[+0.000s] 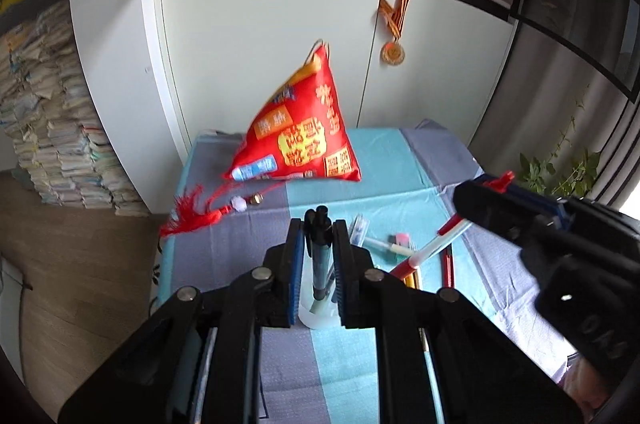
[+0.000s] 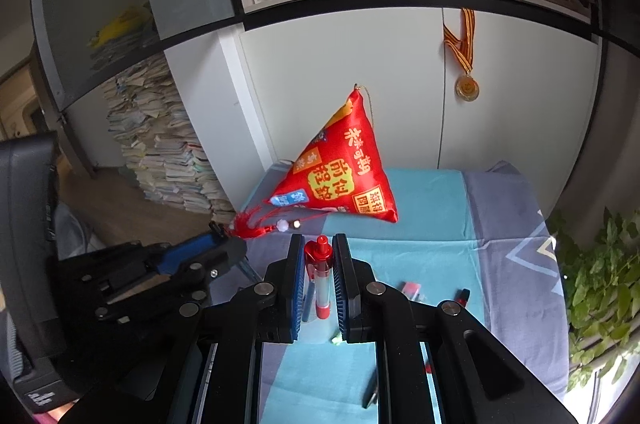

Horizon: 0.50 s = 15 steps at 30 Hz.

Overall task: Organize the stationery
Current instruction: 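Open both tools to release the pens inside the frosted cup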

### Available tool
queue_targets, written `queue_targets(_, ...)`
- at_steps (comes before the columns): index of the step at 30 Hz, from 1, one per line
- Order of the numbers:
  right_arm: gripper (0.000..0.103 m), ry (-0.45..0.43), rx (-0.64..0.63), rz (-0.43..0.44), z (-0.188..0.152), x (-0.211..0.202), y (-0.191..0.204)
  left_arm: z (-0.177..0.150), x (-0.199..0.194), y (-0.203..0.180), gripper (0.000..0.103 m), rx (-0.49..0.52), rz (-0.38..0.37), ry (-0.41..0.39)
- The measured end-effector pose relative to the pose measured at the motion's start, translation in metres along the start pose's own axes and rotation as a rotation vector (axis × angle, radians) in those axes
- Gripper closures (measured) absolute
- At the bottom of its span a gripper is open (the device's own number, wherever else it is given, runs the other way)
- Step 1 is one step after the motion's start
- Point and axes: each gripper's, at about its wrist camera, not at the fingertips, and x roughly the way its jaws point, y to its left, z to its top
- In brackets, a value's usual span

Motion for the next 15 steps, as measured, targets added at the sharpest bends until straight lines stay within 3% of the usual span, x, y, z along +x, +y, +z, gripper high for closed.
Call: queue_targets(15, 0.089, 0.014, 0.027, 0.029, 0.003, 0.017, -0.004, -0.017, 0.035, 0.008, 0.091, -0.029, -0.025, 0.093)
